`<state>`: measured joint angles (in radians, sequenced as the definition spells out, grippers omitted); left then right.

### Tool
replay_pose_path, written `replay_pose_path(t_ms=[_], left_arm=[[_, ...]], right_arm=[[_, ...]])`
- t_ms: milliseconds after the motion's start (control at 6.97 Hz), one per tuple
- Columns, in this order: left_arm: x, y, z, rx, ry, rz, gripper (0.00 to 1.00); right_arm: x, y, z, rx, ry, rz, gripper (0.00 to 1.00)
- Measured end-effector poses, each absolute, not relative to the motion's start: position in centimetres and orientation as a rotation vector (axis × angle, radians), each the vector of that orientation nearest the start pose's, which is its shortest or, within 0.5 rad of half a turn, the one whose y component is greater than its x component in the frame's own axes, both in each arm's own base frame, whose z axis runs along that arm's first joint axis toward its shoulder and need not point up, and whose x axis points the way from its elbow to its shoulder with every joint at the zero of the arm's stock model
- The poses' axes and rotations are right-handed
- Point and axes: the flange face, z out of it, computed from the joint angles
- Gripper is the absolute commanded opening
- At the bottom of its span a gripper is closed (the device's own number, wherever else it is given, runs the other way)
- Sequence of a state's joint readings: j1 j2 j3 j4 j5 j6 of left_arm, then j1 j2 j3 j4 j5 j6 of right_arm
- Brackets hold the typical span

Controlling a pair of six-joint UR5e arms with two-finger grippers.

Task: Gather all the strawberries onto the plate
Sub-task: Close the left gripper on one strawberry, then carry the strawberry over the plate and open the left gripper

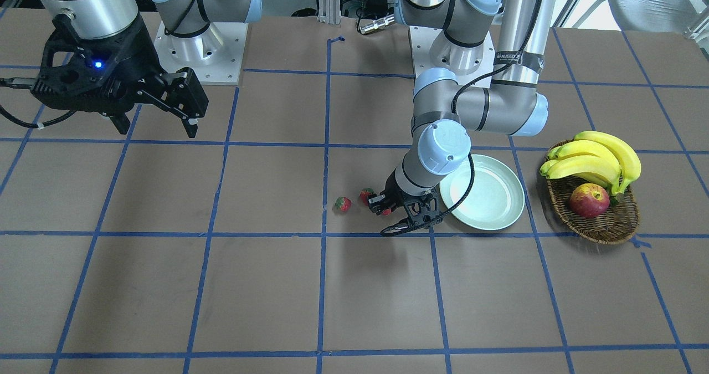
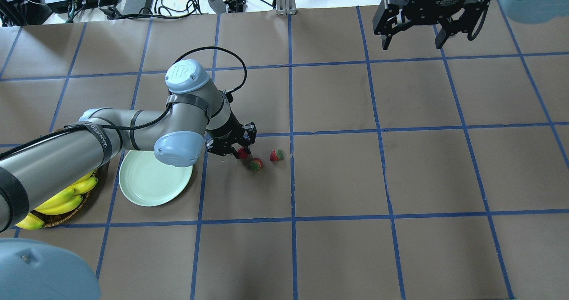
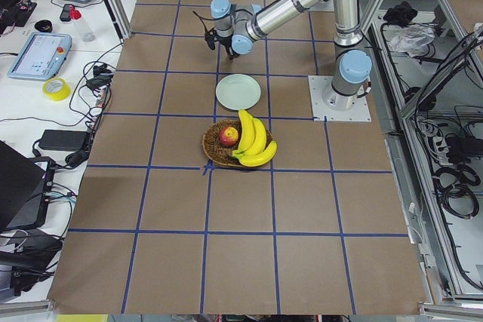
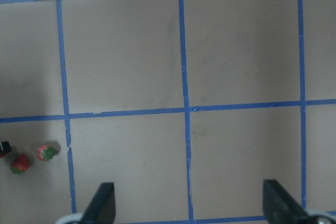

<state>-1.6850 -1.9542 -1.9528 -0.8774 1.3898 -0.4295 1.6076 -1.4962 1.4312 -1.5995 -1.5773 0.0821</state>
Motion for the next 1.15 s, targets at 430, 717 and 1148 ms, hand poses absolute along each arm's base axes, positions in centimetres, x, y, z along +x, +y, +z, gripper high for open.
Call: replay_pose_path(t_ms=[430,717,1148], left_arm=[[-19.1,-52.5,23.3,-0.464,3.138,0.101,0.00],[-14.2,-53.8,27.5,-0.352,3.061,0.195,0.00],[-6.2,-53.6,26.8,-0.335,2.977,0.382,0.00]], right_arm=[[15.2,-52.7,52.1,0.071,3.139,-0.149,1.00],[15.2,-52.7,52.2,0.073,3.138,-0.157,1.00],[15.1,-52.7,52.4,0.078,3.153,-0.170,1.00]])
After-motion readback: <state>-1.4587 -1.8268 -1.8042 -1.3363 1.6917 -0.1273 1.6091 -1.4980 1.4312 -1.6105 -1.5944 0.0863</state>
